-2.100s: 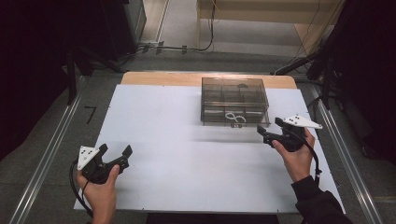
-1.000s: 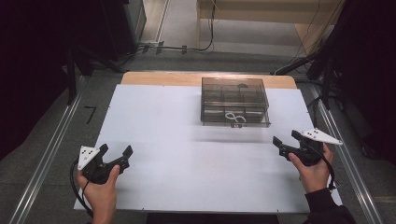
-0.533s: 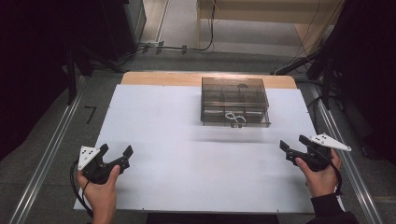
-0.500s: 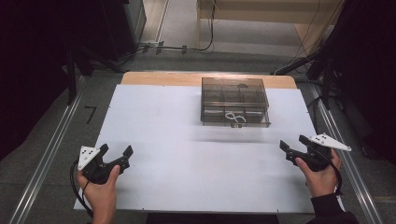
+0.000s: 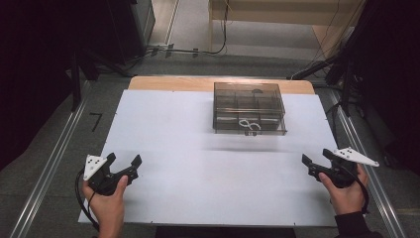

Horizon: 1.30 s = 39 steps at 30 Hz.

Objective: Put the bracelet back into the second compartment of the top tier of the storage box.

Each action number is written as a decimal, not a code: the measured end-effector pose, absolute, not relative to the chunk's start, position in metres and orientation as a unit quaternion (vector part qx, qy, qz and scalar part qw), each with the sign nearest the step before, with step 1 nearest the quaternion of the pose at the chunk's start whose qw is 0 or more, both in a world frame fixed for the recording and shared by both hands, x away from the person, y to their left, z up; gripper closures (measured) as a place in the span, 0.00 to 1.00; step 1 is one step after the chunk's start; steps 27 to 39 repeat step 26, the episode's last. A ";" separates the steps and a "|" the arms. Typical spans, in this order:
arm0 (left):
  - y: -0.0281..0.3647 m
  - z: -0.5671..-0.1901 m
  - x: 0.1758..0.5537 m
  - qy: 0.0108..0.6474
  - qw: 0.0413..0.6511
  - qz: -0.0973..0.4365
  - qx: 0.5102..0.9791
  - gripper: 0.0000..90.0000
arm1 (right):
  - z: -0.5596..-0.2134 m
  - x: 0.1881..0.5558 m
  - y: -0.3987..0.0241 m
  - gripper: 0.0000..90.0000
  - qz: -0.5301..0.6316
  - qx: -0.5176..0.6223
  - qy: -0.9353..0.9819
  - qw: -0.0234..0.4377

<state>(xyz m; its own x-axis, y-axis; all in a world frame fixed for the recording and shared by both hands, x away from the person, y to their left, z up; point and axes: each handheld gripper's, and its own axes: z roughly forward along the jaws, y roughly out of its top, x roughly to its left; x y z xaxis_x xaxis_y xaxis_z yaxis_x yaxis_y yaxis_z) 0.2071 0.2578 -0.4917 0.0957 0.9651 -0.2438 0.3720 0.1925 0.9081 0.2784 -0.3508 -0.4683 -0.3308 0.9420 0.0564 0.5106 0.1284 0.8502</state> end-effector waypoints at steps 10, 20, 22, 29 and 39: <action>0.256 -0.492 0.209 0.597 0.485 0.303 0.563 0.07 | -0.469 0.266 -0.361 0.18 0.410 0.524 0.699 0.262; 0.254 -0.492 0.210 0.595 0.484 0.300 0.566 0.07 | -0.468 0.257 -0.368 0.18 0.412 0.529 0.695 0.260; 0.253 -0.492 0.211 0.595 0.484 0.299 0.567 0.07 | -0.468 0.255 -0.370 0.18 0.412 0.531 0.693 0.260; 0.252 -0.492 0.211 0.593 0.484 0.299 0.570 0.07 | -0.468 0.251 -0.374 0.18 0.413 0.534 0.690 0.260; 0.252 -0.492 0.211 0.593 0.484 0.299 0.570 0.07 | -0.468 0.251 -0.374 0.18 0.413 0.534 0.690 0.260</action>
